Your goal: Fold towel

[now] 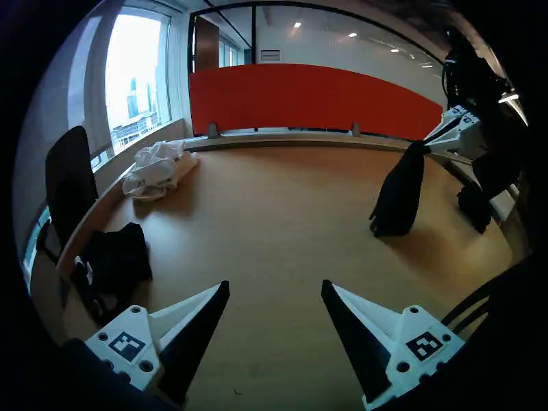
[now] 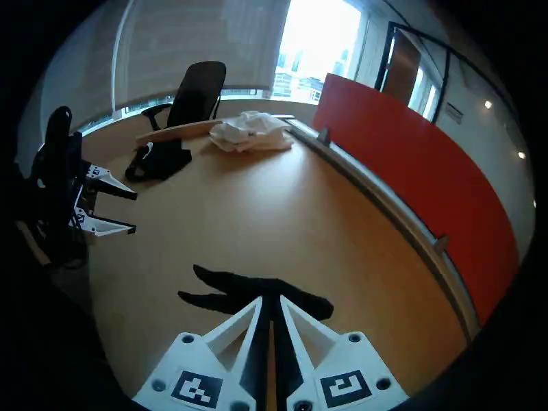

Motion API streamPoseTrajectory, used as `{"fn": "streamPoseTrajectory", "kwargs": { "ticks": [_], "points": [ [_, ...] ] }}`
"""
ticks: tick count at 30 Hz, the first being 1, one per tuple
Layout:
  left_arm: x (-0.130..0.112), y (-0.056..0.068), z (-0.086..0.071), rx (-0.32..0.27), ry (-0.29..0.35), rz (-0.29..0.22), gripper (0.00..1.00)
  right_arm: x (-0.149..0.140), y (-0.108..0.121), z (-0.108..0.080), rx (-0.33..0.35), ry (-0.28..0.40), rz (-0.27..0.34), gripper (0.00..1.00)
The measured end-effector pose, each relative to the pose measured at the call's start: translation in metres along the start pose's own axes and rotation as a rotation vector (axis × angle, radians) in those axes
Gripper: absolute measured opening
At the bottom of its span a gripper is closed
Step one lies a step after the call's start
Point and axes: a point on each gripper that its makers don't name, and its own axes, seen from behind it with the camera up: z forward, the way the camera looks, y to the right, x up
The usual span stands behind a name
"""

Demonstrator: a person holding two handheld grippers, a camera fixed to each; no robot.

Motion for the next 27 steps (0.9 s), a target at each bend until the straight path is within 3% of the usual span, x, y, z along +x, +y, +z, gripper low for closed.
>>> {"fn": "streamPoseTrajectory", "kwargs": {
  "ticks": [9, 27],
  "points": [
    [0.008, 0.003, 0.003, -0.008, 0.014, 0.000, 1.00, 0.005, 0.016, -0.010, -0.033, 0.000, -0.015, 0.03],
    [0.011, 0.008, 0.010, -0.014, 0.015, -0.001, 1.00, -0.020, 0.056, -0.045, -0.068, -0.016, 0.027, 0.03]
  ]
}}
